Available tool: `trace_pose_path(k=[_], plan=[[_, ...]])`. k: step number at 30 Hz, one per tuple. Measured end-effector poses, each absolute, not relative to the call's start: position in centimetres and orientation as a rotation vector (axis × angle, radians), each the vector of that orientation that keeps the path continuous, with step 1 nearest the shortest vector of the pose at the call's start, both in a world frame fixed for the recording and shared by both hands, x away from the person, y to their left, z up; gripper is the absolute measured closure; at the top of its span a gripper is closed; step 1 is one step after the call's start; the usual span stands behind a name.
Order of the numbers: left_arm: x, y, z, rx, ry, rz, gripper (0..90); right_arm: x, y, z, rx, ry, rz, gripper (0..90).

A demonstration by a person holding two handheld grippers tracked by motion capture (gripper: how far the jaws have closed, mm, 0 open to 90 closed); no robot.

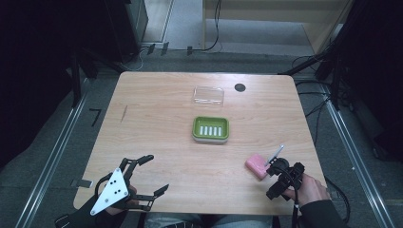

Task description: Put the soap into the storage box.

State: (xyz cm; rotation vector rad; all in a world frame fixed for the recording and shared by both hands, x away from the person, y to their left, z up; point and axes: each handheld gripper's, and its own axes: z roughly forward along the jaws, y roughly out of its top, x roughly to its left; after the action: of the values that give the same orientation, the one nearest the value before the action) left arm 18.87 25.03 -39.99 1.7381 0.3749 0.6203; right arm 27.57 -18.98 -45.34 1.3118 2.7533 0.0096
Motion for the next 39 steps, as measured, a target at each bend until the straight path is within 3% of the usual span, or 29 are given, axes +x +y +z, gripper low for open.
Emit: trace_pose_path(k=[39], plan=[[18.8, 24.8, -40.0, 1.748, 0.348, 0.617, 13.6, 30.5, -16.0, -44.5, 1.189, 2.718, 0.159, 3.9]])
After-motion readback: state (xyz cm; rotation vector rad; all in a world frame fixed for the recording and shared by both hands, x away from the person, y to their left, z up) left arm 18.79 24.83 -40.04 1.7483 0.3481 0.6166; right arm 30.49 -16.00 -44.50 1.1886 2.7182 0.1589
